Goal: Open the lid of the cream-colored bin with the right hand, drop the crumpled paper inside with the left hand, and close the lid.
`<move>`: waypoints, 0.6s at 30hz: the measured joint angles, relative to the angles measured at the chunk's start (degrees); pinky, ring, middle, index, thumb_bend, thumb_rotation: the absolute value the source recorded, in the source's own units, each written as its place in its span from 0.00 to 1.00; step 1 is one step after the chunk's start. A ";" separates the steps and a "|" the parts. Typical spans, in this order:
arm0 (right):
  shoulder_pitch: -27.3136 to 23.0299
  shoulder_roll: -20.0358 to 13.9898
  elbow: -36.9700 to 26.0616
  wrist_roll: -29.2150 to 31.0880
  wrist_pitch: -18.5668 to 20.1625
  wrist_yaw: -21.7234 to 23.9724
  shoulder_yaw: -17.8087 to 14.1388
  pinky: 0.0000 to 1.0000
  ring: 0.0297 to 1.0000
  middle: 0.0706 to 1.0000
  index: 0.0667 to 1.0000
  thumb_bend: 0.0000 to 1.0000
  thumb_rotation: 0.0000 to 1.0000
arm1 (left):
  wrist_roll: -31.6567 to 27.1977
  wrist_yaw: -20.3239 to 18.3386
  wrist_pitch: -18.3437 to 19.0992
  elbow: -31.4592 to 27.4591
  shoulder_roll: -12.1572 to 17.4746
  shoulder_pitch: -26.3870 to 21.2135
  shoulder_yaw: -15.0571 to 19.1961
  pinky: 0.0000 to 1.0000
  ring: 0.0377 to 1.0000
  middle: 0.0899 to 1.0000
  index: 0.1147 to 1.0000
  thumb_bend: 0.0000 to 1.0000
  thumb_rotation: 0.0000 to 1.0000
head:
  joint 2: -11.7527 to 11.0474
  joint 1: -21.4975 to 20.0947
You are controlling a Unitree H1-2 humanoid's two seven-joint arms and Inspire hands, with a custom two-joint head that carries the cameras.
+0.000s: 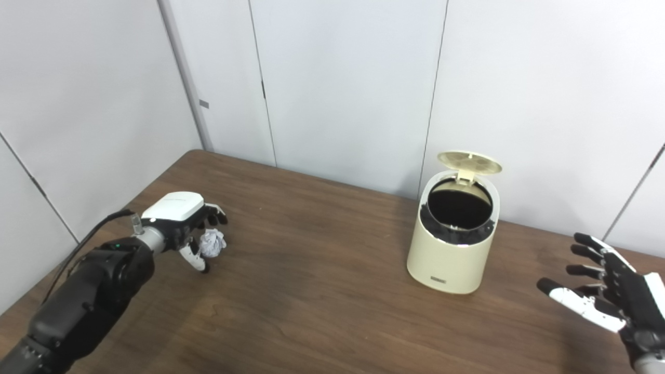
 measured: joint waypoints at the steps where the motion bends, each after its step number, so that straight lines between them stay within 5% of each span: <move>1: 0.00 0.00 0.00 0.03 0.00 0.01 -0.02 0.51 0.70 0.80 0.82 0.81 0.40 | -0.17 0.10 0.16 0.00 0.00 0.00 -0.05 0.60 0.69 0.73 0.73 0.85 0.00 | 0.09 -0.09; 8: 0.02 -0.01 -0.30 -0.14 0.55 0.01 -0.05 0.48 0.69 0.80 0.81 0.82 0.43 | -2.28 1.08 0.12 0.07 -0.11 0.02 -0.22 0.62 0.69 0.72 0.73 0.84 0.00 | 0.44 -0.26; 16: 0.06 -0.01 -0.74 -0.21 0.76 0.00 -0.15 0.48 0.70 0.80 0.81 0.79 0.38 | -4.21 1.96 -0.71 0.42 -0.08 0.02 -0.38 0.53 0.60 0.66 0.68 0.81 0.00 | 0.53 -0.26; 17: 0.07 -0.01 -0.74 -0.21 0.76 0.00 -0.17 0.49 0.70 0.80 0.81 0.78 0.38 | -4.82 2.21 -0.96 0.67 -0.08 0.02 -0.32 0.51 0.57 0.63 0.66 0.80 0.00 | 0.53 -0.26; 18: 0.08 -0.01 -0.74 -0.21 0.76 0.00 -0.20 0.49 0.70 0.80 0.81 0.78 0.38 | -5.39 2.59 -1.12 0.91 -0.08 0.02 -0.25 0.50 0.54 0.54 0.62 0.67 0.00 | 0.88 -0.35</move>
